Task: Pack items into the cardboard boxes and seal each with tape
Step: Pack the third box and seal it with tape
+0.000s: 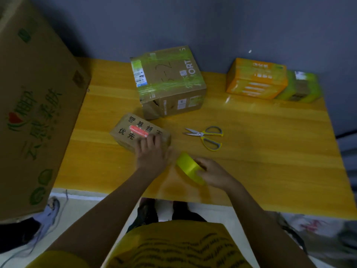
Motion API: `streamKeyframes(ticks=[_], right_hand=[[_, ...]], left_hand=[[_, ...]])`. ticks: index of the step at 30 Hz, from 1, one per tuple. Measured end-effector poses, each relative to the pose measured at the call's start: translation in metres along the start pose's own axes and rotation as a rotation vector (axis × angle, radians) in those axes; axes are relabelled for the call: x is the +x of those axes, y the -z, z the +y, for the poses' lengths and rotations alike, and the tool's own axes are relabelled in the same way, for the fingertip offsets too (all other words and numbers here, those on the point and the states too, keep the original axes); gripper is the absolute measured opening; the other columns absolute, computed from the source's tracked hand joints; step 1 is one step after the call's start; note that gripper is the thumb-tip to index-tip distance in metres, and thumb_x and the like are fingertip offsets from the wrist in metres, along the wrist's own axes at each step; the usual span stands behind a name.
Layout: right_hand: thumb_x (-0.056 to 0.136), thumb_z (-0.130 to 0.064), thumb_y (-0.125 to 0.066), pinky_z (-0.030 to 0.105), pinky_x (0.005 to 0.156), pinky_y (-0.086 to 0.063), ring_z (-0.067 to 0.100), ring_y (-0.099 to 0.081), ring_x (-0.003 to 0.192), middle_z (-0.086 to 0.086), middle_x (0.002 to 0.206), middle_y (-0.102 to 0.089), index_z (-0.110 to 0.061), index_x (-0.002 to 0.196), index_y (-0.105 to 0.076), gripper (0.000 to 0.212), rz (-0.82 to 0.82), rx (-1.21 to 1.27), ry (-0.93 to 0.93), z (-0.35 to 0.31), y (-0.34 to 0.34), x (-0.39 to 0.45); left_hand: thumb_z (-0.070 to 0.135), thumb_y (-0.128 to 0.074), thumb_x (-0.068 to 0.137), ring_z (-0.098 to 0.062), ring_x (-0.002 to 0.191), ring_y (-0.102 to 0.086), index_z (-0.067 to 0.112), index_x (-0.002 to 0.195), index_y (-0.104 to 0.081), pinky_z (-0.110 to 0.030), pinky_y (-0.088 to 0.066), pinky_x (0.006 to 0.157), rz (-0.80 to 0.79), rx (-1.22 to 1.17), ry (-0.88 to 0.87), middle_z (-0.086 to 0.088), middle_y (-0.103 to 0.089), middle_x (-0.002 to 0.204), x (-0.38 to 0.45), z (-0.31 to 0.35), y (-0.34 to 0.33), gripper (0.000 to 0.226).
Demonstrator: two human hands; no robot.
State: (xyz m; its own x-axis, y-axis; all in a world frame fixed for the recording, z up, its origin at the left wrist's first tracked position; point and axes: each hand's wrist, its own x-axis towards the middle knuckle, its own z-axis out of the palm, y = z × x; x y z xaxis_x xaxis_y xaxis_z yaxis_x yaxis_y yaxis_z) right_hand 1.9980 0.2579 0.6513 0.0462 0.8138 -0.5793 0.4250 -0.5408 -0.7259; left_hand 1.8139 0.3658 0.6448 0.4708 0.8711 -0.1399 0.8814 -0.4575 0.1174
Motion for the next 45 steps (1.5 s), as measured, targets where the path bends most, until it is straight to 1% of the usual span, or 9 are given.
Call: streamKeyframes(ticks=[4,9,14,18,21,29,37,43,45], right_hand=[[0.090,-0.019,-0.051,0.038,0.106,-0.036,0.032,-0.044,0.129,0.013,0.142,-0.049,-0.010,0.144,-0.039,0.056,0.189,-0.774,0.010,-0.003,-0.015,0.009],[0.092,-0.017,-0.045,0.040,0.112,-0.024,0.031,-0.041,0.129,0.013,0.136,-0.050,-0.009,0.148,-0.030,0.059,0.217,-0.945,-0.206,-0.004,-0.046,0.025],[0.097,-0.021,-0.050,0.042,0.099,-0.038,0.031,-0.049,0.117,0.015,0.124,-0.054,-0.003,0.130,-0.054,0.038,0.835,0.016,-0.032,-0.039,-0.099,0.050],[0.099,-0.030,-0.052,0.037,0.084,-0.050,0.022,-0.058,0.103,0.013,0.130,-0.056,-0.013,0.138,-0.038,0.045,0.571,1.243,-0.221,-0.083,-0.120,0.079],[0.094,-0.012,-0.060,0.032,0.069,-0.048,0.020,-0.059,0.081,0.013,0.099,-0.062,-0.017,0.128,-0.041,0.039,0.724,1.413,-0.224,-0.086,-0.125,0.083],[0.089,0.010,-0.057,0.018,0.065,-0.044,-0.007,-0.052,0.056,0.003,0.069,-0.050,-0.015,0.098,-0.049,0.028,1.263,0.944,-0.067,-0.062,-0.126,0.090],[0.090,0.001,-0.060,0.031,0.063,-0.044,0.017,-0.053,0.065,0.010,0.076,-0.052,-0.026,0.091,-0.045,0.031,1.037,0.805,-0.166,-0.057,-0.116,0.094],[0.087,-0.004,-0.061,0.040,0.086,-0.044,0.037,-0.053,0.105,0.017,0.119,-0.049,-0.012,0.143,-0.039,0.061,0.834,0.244,-0.279,-0.062,-0.111,0.097],[0.090,-0.004,-0.057,0.035,0.088,-0.041,0.035,-0.051,0.111,0.020,0.132,-0.043,-0.009,0.147,-0.034,0.061,0.938,0.132,-0.232,-0.066,-0.109,0.084]], left_hand=[[0.028,-0.037,0.098,-0.041,0.107,-0.046,0.004,0.110,-0.059,-0.049,-0.035,0.095,0.021,-0.152,0.000,-0.023,-0.051,0.114,0.031,-0.036,0.023,0.034],[0.027,-0.045,0.098,-0.042,0.125,-0.038,0.007,0.123,-0.056,-0.052,-0.030,0.102,0.139,-0.172,0.026,-0.022,-0.043,0.137,0.060,-0.094,0.024,0.033],[0.050,-0.034,0.099,-0.040,0.138,-0.026,0.023,0.150,-0.025,-0.053,-0.033,0.106,-0.145,-0.375,0.030,-0.012,-0.014,0.158,0.080,-0.132,0.025,0.058],[0.049,-0.032,0.100,-0.038,0.105,-0.055,0.026,0.154,-0.003,-0.043,-0.050,0.077,-0.235,-0.545,-0.003,-0.016,-0.027,0.151,0.071,-0.137,0.021,0.065],[0.050,-0.032,0.100,-0.038,0.096,-0.058,0.027,0.153,-0.001,-0.039,-0.049,0.070,-0.224,-0.555,0.002,-0.018,-0.031,0.147,0.069,-0.140,0.018,0.066],[0.052,-0.030,0.098,-0.037,0.107,-0.054,0.021,0.154,-0.005,-0.043,-0.050,0.072,-0.177,-0.397,0.022,-0.016,-0.035,0.144,0.059,-0.141,0.009,0.068],[0.053,-0.033,0.097,-0.036,0.113,-0.050,0.022,0.153,-0.009,-0.042,-0.049,0.080,-0.172,-0.467,0.030,-0.017,-0.036,0.140,0.059,-0.144,0.008,0.067],[0.053,-0.034,0.098,-0.036,0.112,-0.050,0.022,0.153,-0.011,-0.041,-0.047,0.078,-0.165,-0.464,0.039,-0.017,-0.036,0.141,0.060,-0.143,0.008,0.067],[0.052,-0.033,0.098,-0.036,0.110,-0.051,0.022,0.153,-0.009,-0.041,-0.047,0.077,-0.167,-0.471,0.038,-0.017,-0.036,0.141,0.057,-0.141,0.009,0.067]])
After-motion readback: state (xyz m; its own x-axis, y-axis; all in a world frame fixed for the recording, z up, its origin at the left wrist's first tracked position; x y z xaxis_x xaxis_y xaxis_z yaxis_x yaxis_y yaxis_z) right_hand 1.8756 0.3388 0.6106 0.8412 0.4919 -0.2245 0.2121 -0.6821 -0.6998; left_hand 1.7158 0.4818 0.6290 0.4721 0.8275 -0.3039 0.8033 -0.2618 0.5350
